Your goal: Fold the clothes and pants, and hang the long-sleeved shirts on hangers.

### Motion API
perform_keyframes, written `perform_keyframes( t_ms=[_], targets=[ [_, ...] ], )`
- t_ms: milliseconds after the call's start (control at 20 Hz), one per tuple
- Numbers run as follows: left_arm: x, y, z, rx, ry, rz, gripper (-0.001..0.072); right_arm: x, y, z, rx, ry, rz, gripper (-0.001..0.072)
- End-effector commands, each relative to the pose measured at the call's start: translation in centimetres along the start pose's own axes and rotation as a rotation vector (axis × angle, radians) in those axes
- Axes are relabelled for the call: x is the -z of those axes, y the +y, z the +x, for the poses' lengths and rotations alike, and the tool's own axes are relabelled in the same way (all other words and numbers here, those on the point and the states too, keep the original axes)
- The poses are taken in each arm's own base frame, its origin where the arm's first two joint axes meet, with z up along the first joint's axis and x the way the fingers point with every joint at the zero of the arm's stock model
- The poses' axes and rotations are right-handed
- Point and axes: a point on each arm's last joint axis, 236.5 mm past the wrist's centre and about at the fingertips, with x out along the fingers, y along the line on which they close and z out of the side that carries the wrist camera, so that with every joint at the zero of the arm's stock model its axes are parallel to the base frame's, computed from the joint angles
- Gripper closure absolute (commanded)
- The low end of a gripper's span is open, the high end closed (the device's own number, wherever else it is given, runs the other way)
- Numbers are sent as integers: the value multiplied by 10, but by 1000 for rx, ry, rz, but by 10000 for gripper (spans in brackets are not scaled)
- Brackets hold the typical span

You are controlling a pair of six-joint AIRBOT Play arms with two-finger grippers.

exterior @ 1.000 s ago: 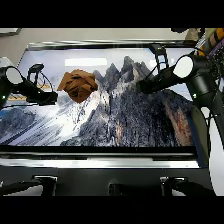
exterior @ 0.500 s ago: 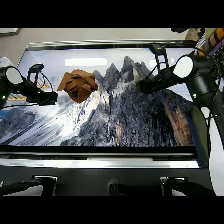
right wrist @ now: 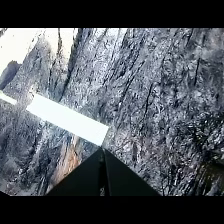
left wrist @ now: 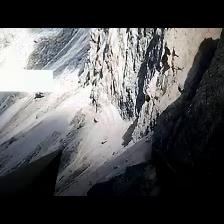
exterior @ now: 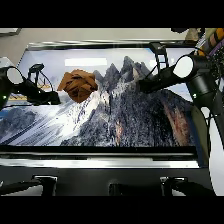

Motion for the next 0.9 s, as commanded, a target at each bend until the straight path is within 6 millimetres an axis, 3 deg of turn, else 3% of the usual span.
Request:
perform_keyframes(
  t_ms=[0, 100, 200, 350, 500, 550, 600, 650, 800, 850],
  targets=[
    [-52, 3, 3, -9, -162, -62, -13, -1, 1, 0, -2, -4, 0, 678],
    [-96, 3, 20, -5, -231, -72, -13, -1, 1, 0, -2, -2, 0, 678],
    [-121, 16, 62, -43, -210, -71, -13, -1, 1, 0, -2, -3, 0, 677],
    [-141, 26, 132, -54, -174, -105, -13, -1, 1, 0, -2, -2, 0, 677],
    [-131, 29, 179, -57, -93, -135, -13, 0, 1, 0, -2, 0, 0, 678],
    [-121, 30, 184, -61, -54, -155, 122, 0, 1, 0, -3, 0, 0, 678],
    [-113, 29, 181, -60, -17, -150, 523, 0, 1, 0, -4, 0, 2, 678],
    [-105, 28, 173, -61, 24, -121, 696, 2, 1, 0, -4, 7, 14, 679],
    [-86, 14, 132, -49, 103, -36, 695, 24, 3, -2, -8, 103, 34, 683],
    [-84, -1, 114, -7, 103, -35, 695, 35, 4, -5, -10, 146, 32, 683]
  ],
)
